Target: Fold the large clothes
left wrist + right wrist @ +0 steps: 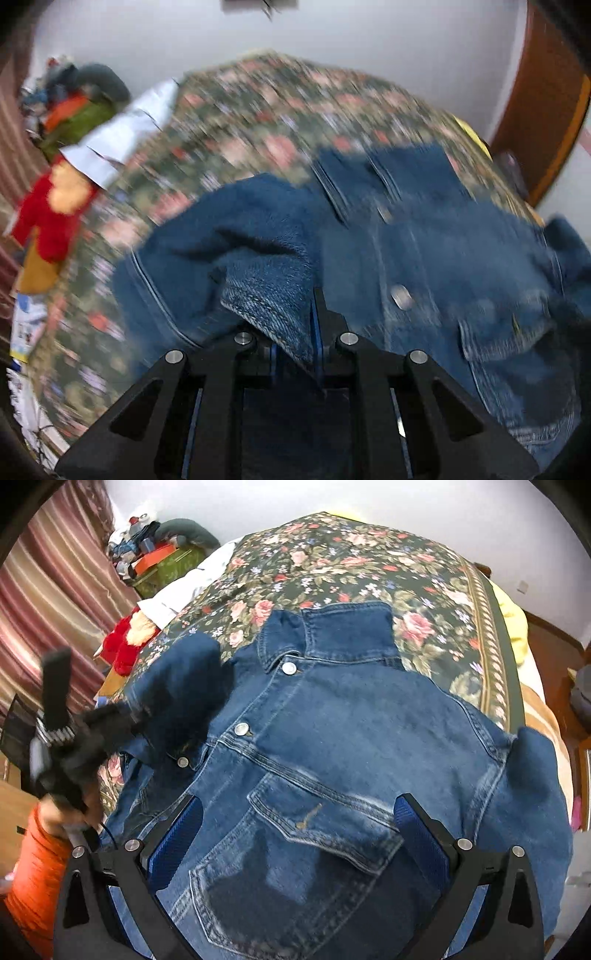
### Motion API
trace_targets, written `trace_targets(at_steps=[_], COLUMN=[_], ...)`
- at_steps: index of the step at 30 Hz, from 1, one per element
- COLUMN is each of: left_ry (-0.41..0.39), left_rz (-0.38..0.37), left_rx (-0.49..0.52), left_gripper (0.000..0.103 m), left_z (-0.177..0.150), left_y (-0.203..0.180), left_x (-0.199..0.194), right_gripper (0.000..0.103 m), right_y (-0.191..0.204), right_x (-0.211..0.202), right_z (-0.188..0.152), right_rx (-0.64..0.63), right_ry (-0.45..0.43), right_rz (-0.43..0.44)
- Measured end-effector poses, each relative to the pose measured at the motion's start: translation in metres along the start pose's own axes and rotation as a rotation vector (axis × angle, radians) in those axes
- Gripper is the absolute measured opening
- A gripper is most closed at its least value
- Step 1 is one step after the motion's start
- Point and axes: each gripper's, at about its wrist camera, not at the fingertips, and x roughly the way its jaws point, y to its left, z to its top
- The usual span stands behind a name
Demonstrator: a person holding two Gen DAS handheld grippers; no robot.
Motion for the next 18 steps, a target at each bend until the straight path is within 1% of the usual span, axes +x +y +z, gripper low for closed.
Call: trace_targets(at_steps=[1, 3, 4, 5, 7, 9, 11, 12, 15, 18], left_ry=[0.023, 0.095, 0.112, 0.117, 0.097, 0.049, 0.003, -0.017, -0.071, -0.094], left_rz=[-0.015, -0.047, -0.059, -0.065, -0.051, -0.041, -0.034, -0.018, 0.045, 0.110], left_rx=[0.007, 0.006, 0.001, 0.001, 0.010, 0.002, -0.025, -0.037, -0.085, -0.145], left_gripper=[0.015, 0.022, 0.025, 0.029, 0.038, 0.051, 0.054, 0.055, 0.058, 0.059], left_z=[-0.004, -0.016, -0.020, -0.025, -0.031, -0.036, -0.036, -0.036, -0.039, -0.045], left_y=[-0.005, -0.010, -0.011, -0.010, -0.006, 0.005, 0.022, 0.031, 0.068, 0.108], left_x=[0.004, 0.011, 0.011, 0.007, -0.006, -0.026, -0.044, -0.052, -0.074, -0.085], right_gripper=[0.103, 0.103, 0.103, 0.103, 0.103, 0.103, 0.103, 0.103, 0.103, 0.103], right_y=[-0.001, 0.000, 0.003, 0.006, 0.016, 0.031, 0.046, 0.056, 0.088, 0.120], right_x=[0.000, 0.000, 0.000, 0.000, 0.001, 0.004, 0.006, 0.009, 0.018, 0.030], right_z=[0.000, 0.000, 0.001, 0.001, 0.003, 0.008, 0.013, 0.016, 0.025, 0.033], right_rx=[0.005, 0.010, 0.007, 0.002, -0.019, -0.053, -0.085, -0.105, -0.169, -0.233], right_ry=[0.002, 0.008, 0.010, 0.010, 0.011, 0.010, 0.009, 0.009, 0.012, 0.019], right_rz=[0.004, 0.014, 0.019, 0.020, 0.020, 0.022, 0.027, 0.031, 0.036, 0.035])
